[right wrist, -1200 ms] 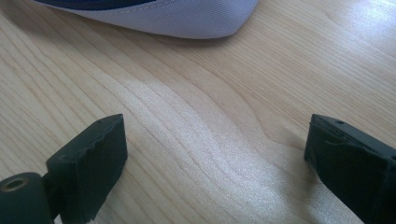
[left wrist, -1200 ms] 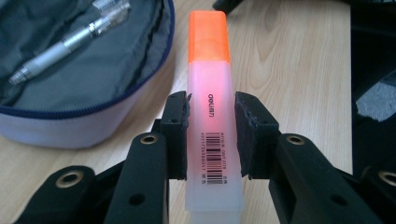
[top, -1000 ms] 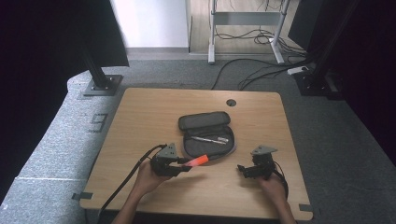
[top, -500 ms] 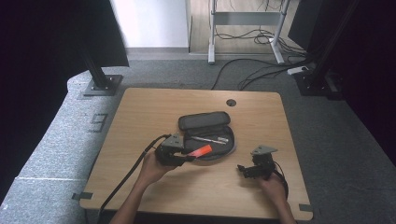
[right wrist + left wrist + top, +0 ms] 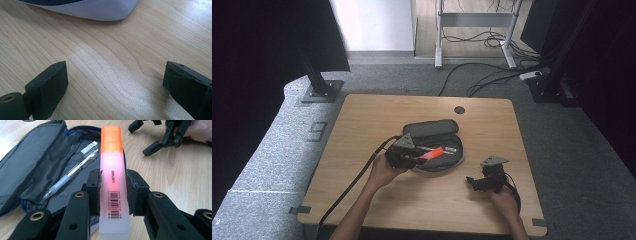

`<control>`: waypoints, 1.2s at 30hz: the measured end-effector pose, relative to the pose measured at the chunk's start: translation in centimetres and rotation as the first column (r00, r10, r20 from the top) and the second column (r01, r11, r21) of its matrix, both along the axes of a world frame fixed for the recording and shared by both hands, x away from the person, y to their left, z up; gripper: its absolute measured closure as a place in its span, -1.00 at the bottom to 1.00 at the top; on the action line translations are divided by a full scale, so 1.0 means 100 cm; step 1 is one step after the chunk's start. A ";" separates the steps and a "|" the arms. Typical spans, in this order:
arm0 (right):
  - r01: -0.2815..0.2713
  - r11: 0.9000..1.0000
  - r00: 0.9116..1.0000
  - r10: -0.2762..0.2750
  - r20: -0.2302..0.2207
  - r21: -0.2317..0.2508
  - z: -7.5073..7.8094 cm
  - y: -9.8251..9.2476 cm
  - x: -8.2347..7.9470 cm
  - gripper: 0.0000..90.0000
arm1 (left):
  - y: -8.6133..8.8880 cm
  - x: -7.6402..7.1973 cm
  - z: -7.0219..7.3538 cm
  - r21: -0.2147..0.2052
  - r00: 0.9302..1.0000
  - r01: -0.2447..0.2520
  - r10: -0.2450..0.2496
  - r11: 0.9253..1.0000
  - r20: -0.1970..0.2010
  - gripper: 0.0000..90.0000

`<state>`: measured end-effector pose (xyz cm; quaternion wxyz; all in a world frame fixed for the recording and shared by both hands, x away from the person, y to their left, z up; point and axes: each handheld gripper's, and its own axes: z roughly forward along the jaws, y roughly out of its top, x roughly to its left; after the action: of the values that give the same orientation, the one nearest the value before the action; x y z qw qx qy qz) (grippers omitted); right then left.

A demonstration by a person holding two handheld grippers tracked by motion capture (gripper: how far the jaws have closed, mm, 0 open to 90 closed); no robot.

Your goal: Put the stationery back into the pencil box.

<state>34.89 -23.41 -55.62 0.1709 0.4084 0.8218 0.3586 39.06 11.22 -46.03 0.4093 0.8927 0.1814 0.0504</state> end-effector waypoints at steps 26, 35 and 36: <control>-0.008 1.000 1.000 0.008 0.002 -0.001 0.000 -0.001 -0.001 -0.87 | -0.041 0.041 -0.022 0.054 0.999 -0.023 0.024 0.998 -0.022 0.48; -0.009 1.000 1.000 0.009 0.001 -0.001 0.000 -0.001 -0.001 -0.87 | -0.044 0.046 -0.035 0.096 0.999 -0.035 0.038 0.995 -0.029 0.47; -0.009 1.000 1.000 0.009 0.001 -0.001 0.000 -0.001 -0.001 -0.87 | -0.044 0.046 -0.036 0.101 0.999 -0.034 0.037 0.994 -0.030 0.47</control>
<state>34.78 -23.49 -55.62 0.1699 0.4045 0.8236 0.3593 43.67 6.78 -49.66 0.3600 0.9096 0.2009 0.0524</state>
